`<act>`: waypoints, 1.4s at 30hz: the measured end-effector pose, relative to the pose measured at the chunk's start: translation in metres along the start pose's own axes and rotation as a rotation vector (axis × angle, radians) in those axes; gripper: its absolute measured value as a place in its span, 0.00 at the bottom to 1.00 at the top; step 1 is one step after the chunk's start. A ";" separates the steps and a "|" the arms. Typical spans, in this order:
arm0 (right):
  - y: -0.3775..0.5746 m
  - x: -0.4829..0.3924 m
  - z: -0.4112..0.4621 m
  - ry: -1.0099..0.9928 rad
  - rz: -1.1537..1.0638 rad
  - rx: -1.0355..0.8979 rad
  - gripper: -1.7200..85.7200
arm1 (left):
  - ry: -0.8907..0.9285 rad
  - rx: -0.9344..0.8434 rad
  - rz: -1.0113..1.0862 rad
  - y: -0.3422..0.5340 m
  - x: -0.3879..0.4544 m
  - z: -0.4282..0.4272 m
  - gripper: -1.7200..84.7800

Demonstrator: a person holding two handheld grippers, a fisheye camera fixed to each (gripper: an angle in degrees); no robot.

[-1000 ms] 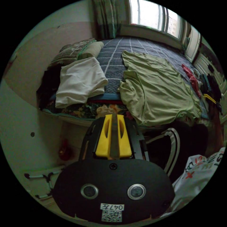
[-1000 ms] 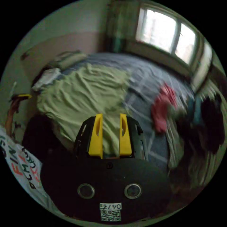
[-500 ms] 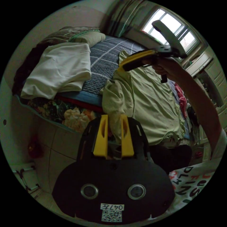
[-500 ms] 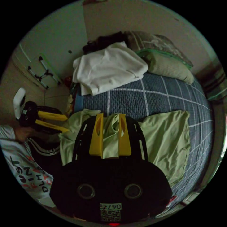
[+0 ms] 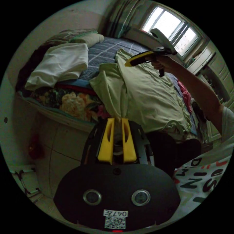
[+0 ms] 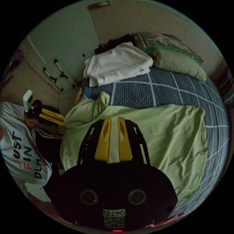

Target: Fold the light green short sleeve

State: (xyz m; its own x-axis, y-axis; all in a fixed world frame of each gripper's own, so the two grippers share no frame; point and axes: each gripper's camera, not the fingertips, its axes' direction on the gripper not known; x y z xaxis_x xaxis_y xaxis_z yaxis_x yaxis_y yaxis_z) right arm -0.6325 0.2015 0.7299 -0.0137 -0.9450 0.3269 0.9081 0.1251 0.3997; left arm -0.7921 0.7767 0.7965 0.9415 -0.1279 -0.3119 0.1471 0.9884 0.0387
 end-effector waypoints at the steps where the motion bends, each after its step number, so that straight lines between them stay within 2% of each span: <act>1: -0.009 -0.004 0.003 -0.009 -0.014 0.018 0.06 | -0.001 0.004 -0.011 -0.001 -0.007 -0.003 0.11; 5: -0.092 -0.035 0.053 0.023 -0.167 -0.085 0.09 | -0.084 0.083 -0.049 -0.012 -0.031 -0.023 0.11; 8: -0.134 -0.038 0.099 0.027 -0.192 -0.192 0.06 | -0.117 0.162 -0.032 -0.039 -0.048 -0.030 0.10; 10: -0.146 -0.041 0.114 0.069 -0.215 -0.223 0.03 | -0.136 0.121 0.047 -0.069 -0.053 -0.019 0.10; 14: -0.139 -0.045 0.104 0.053 -0.284 -0.085 0.02 | -0.094 -0.041 0.124 -0.099 -0.058 0.011 0.12; 19: -0.127 -0.020 0.126 0.084 -0.198 -0.151 0.03 | -0.131 -0.015 0.153 -0.107 -0.059 0.010 0.03; 25: -0.158 -0.015 0.131 0.076 -0.179 -0.158 0.08 | -0.174 0.018 0.150 -0.104 -0.053 0.005 0.01; 32: -0.218 -0.034 0.131 0.133 -0.251 -0.114 0.07 | -0.260 0.104 0.049 -0.083 -0.057 -0.017 0.01; 38: -0.268 -0.033 0.164 0.102 -0.210 -0.167 0.07 | -0.195 -0.032 0.028 -0.083 -0.063 0.000 0.02; 42: -0.281 -0.050 0.194 0.113 -0.236 -0.297 0.07 | -0.227 -0.079 0.034 -0.093 -0.062 0.007 0.10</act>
State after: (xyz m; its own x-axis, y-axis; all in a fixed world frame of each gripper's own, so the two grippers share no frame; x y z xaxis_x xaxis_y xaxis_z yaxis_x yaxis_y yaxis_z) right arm -0.9682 0.2727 0.7675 -0.2051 -0.9668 0.1526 0.9673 -0.1764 0.1824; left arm -0.8622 0.6926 0.8190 0.9908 -0.1007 -0.0902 0.0983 0.9947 -0.0313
